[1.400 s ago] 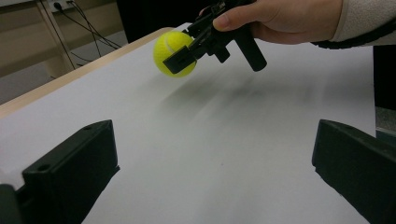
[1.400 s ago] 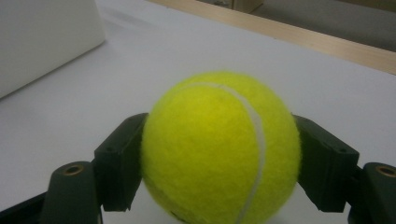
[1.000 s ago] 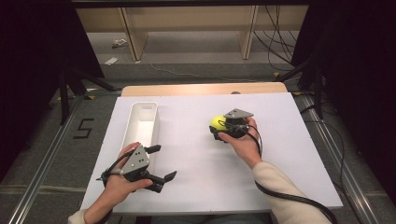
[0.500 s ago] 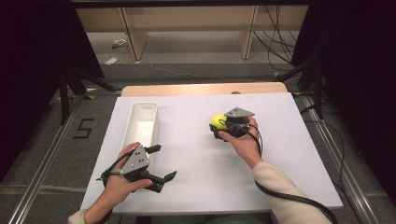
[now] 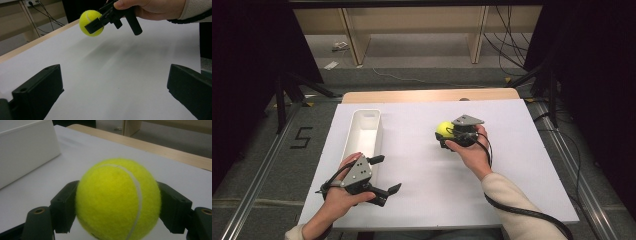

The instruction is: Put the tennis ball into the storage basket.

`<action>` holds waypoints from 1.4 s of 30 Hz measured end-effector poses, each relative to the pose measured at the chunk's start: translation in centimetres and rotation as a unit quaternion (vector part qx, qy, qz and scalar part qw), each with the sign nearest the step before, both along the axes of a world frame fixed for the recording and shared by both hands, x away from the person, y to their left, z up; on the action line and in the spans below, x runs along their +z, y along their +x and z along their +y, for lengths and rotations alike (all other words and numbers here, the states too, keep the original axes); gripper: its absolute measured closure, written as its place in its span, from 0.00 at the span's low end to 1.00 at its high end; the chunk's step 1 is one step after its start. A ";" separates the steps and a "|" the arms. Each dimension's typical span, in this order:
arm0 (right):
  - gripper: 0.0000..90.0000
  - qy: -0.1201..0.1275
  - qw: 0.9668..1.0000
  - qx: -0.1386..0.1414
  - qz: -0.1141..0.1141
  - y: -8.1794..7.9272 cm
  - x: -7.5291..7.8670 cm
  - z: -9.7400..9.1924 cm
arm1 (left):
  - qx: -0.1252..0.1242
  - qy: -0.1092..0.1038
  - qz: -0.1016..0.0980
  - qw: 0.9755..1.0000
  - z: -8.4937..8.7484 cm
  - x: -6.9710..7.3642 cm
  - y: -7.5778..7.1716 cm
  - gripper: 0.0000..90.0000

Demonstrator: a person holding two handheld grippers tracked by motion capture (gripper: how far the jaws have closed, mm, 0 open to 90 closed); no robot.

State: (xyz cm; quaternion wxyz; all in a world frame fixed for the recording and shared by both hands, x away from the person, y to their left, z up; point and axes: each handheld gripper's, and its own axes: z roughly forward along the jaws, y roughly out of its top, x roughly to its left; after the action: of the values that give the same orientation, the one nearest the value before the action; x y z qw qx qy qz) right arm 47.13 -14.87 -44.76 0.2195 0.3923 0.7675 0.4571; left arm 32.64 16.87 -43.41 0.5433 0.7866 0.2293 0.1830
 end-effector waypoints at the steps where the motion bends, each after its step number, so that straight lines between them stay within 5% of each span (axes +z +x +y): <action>1: 0.29 0.000 1.000 0.000 -0.001 0.0 0.0 0.0 | 0.000 0.000 0.000 1.000 0.0 0.0 0.0 0.00; 42: 0.29 0.013 1.000 0.009 -0.008 -0.6 0.9 0.7 | -0.001 0.000 -0.001 1.000 0.1 0.0 0.0 0.00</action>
State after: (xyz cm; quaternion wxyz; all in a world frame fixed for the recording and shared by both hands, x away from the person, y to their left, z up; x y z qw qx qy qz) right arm 46.58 -14.21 -43.90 0.2167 0.3840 0.7634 0.4719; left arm 32.65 16.93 -43.37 0.5435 0.7868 0.2279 0.1835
